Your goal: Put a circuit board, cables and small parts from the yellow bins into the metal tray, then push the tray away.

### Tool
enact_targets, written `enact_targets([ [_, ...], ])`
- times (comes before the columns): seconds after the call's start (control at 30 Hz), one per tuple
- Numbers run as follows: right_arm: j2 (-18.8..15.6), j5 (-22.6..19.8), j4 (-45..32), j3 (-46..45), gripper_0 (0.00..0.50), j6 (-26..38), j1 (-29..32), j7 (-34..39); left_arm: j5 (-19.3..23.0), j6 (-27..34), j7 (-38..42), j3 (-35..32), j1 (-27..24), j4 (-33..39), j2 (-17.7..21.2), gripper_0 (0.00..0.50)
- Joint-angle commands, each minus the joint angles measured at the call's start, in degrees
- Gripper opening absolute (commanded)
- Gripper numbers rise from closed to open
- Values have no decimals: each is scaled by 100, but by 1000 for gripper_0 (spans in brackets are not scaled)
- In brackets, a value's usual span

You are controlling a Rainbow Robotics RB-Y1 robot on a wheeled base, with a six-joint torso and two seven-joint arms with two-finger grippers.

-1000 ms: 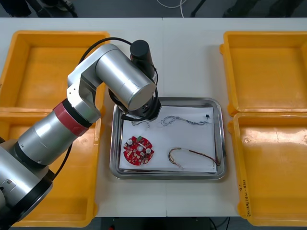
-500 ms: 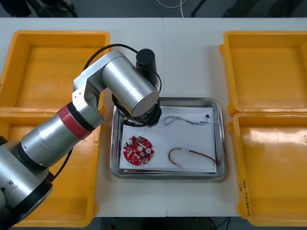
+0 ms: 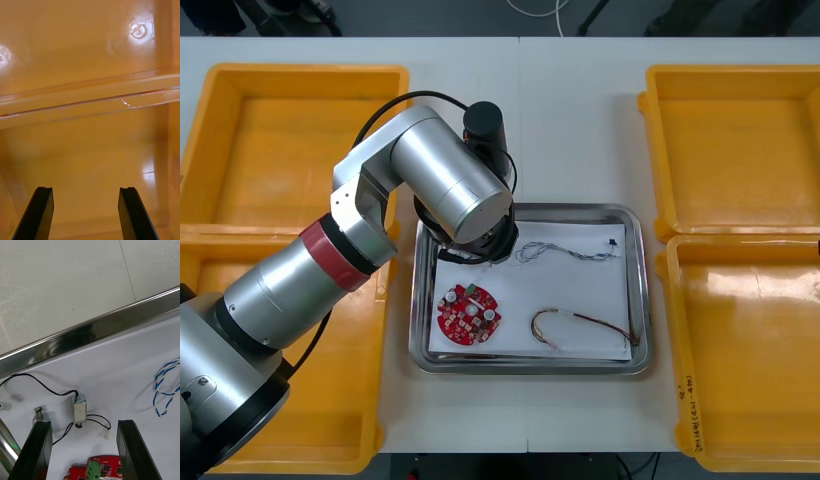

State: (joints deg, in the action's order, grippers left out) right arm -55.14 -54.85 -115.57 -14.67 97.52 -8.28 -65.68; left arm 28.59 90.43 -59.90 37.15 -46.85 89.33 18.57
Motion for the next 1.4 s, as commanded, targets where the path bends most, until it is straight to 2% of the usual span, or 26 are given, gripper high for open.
enact_targets([
  [0.03,-269,1,-1,-168,500,-75,142,-358,-55,-87,743,82,-220,49,-82,500],
  [0.23,-269,-8,-1,-177,500,-75,142,-376,-37,-61,708,-155,-220,164,6,500],
  [0.4,-269,-17,-1,-177,500,-75,151,-376,42,194,620,-489,-220,278,59,500],
  [0.8,-269,-96,-45,-177,500,-67,142,-376,209,1354,391,-1570,-220,972,322,500],
  [1.0,-269,-166,-62,-177,500,-84,142,-341,279,1943,128,-2317,-220,1236,463,500],
  [1.2,-269,-228,-89,-177,500,-84,142,-305,244,1957,-312,-2871,-149,1359,603,500],
  [1.4,-269,-263,-97,-177,500,4,142,-305,262,1957,-584,-3310,141,1596,929,500],
])
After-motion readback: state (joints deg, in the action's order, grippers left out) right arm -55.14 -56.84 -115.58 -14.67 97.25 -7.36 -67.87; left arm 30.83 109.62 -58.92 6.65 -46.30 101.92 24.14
